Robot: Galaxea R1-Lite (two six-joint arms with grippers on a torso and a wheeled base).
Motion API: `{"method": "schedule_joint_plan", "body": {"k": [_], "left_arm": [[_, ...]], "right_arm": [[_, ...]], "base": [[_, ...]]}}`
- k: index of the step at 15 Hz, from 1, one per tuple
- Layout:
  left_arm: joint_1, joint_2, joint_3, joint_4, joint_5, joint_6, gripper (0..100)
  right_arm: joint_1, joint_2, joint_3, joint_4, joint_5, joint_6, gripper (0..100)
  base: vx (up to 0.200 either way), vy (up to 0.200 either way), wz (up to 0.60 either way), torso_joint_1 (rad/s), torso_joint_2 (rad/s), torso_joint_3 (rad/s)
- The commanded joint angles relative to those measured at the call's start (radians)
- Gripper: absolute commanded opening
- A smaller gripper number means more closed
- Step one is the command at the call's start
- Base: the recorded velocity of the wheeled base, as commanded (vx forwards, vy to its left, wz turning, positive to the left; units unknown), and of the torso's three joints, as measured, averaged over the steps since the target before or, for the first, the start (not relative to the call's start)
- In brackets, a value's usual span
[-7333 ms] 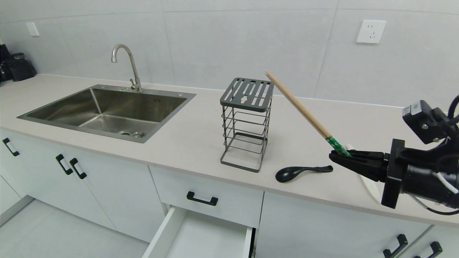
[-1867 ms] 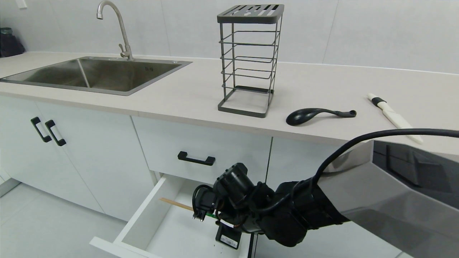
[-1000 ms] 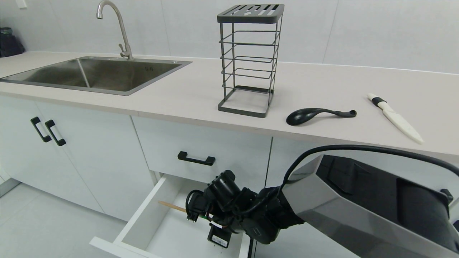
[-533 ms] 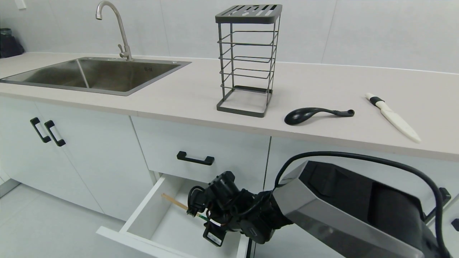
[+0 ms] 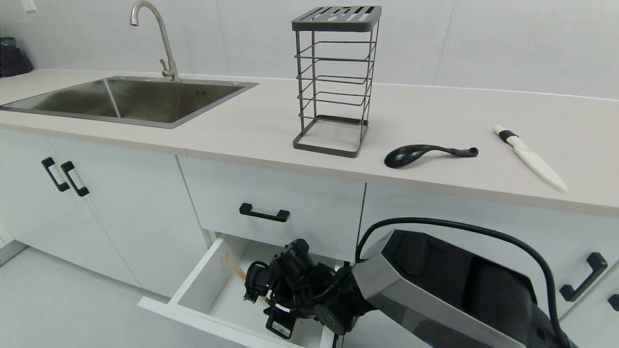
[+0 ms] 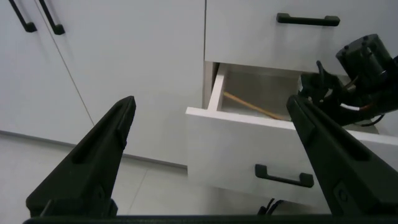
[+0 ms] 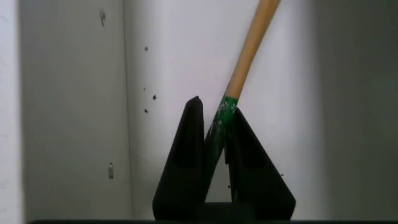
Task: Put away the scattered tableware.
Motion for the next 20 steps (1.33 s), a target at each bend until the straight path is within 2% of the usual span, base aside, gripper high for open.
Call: {"method": "schedule_joint_plan", "body": {"k": [1, 10, 20], "left_arm": [[0.0, 0.0, 0.0, -0.001, 0.0, 0.0, 100], [0.0, 0.0, 0.0, -0.001, 0.0, 0.0, 100], [0.0, 0.0, 0.0, -0.001, 0.0, 0.0, 100]], "right_arm": [[0.0, -0.001, -0.003, 0.005, -0.008, -0.002, 100], [0.029, -0.083, 0.049, 0.005, -0.02, 0.001, 100], [0.083, -0.372, 0.297, -0.001, -0.043, 0.007, 100]], "base": [[0.0, 0.0, 0.0, 0.0, 0.0, 0.0], [0.0, 0.0, 0.0, 0.0, 0.0, 0.0], [0.0, 0.0, 0.0, 0.0, 0.0, 0.0]]}}
